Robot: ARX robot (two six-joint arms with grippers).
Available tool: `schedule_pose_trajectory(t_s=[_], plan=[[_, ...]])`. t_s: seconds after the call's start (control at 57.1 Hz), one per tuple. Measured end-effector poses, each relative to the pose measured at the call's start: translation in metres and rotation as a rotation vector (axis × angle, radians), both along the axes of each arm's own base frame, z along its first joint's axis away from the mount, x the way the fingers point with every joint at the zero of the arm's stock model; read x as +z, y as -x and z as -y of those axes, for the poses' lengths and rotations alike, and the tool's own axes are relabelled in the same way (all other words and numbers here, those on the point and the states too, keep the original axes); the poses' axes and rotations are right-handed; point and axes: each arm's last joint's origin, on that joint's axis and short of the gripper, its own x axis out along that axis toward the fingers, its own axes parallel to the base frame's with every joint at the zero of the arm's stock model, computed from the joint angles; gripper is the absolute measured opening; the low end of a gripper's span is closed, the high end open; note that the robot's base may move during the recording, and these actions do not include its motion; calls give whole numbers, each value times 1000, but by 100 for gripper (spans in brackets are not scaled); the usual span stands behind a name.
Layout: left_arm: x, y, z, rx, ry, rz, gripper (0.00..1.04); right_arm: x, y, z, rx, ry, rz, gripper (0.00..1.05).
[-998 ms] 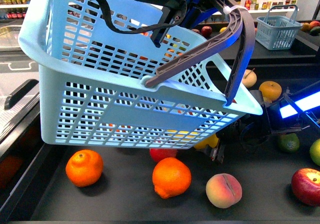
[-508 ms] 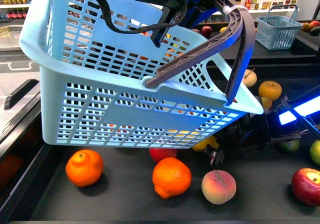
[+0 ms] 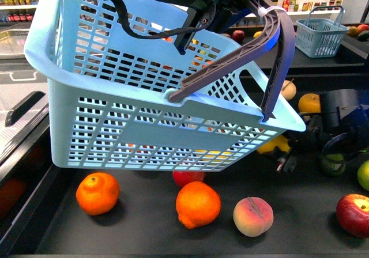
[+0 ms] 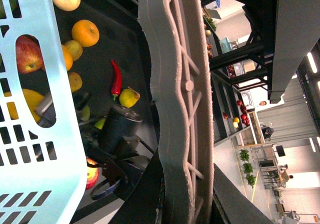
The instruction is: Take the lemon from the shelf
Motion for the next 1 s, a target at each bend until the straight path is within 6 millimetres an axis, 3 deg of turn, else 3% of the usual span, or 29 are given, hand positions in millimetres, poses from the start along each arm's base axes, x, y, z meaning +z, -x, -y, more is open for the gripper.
schedule_pose_trajectory(t_s=[0.123, 0.21, 0.368, 0.473, 0.613, 0.753, 0.998], plan=[[0, 0, 0, 0, 0, 0, 12, 29, 17, 34, -146, -8, 109, 64], [0, 0, 0, -1, 0, 0, 12, 70, 21, 42, -216, -60, 222, 64], [0, 0, 0, -3, 1, -1, 12, 172, 33, 24, -214, -190, 409, 64], [0, 0, 0, -4, 1, -1, 12, 215, 44, -4, -150, -278, 462, 64], [0, 0, 0, 0, 0, 0, 12, 228, 54, -40, -83, -374, 430, 64], [0, 0, 0, 0, 0, 0, 12, 215, 63, -72, -44, -444, 338, 64], [0, 0, 0, -4, 1, -1, 12, 198, 74, -111, 24, -475, 251, 64]])
